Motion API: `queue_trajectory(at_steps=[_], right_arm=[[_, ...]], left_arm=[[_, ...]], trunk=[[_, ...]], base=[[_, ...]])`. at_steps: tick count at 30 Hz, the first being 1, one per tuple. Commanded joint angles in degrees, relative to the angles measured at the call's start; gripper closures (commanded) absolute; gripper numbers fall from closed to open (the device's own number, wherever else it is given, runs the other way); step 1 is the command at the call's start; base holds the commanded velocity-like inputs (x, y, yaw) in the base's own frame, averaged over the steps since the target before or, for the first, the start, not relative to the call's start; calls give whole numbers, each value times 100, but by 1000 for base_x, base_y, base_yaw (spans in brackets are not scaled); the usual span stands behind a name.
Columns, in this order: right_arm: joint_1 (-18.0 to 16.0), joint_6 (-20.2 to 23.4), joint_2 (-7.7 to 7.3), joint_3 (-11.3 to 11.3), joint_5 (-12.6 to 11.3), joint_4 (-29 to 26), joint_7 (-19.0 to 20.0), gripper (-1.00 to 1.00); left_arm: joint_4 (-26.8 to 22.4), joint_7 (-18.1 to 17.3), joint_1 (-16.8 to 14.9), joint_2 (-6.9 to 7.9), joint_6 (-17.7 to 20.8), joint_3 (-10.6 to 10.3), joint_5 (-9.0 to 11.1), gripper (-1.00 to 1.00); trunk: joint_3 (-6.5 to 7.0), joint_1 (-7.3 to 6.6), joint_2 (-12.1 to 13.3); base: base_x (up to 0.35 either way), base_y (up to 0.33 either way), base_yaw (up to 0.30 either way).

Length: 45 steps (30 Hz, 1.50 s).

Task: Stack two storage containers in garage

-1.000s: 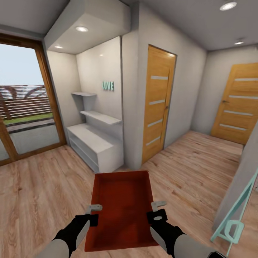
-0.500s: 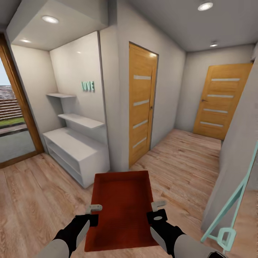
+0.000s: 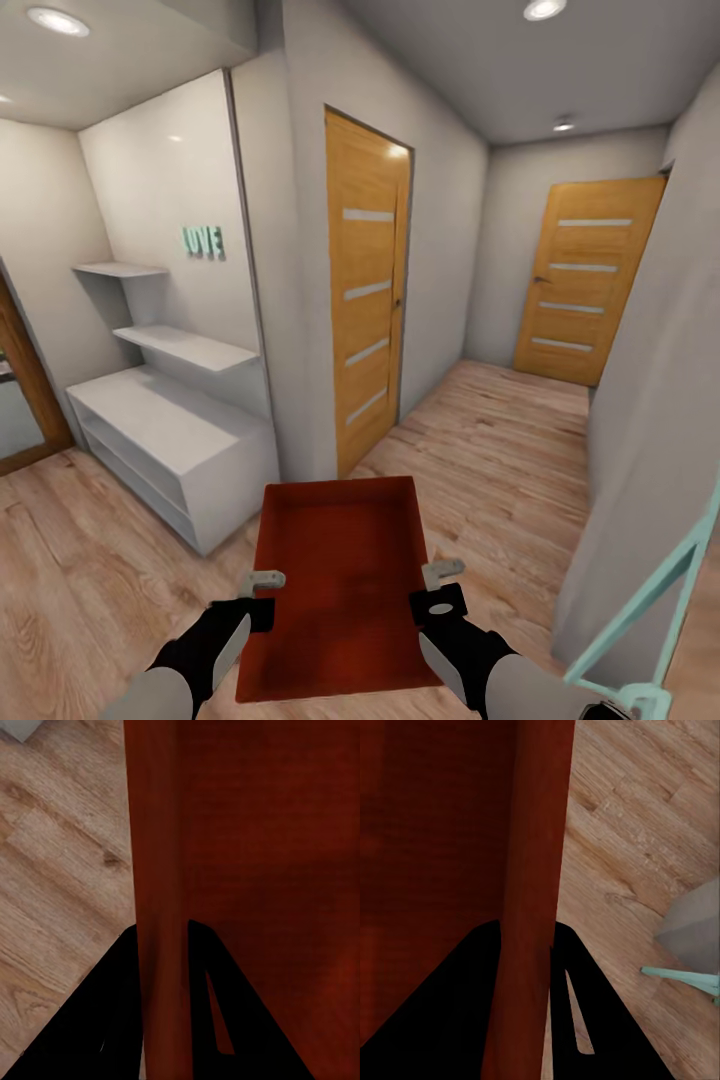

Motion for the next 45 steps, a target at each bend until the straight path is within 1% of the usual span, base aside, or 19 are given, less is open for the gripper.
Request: queue_trajectory(at_steps=[1, 20, 45], right_arm=[[-2, 38, 12, -12, -57, -94, 77, 100], [-2, 38, 8, -12, -61, -96, 77, 100], [-2, 38, 12, -12, -59, -94, 77, 100]], left_arm=[[-15, 36, 0, -5, 37, 54, -68, 100], [-15, 36, -1, -5, 37, 54, -70, 100], [-16, 36, -2, -5, 36, 54, -68, 100]], trunk=[[-2, 5, -4], [-2, 5, -4], [-2, 5, -4]], base=[[322, 0, -1], [322, 0, -6], [322, 0, -262]])
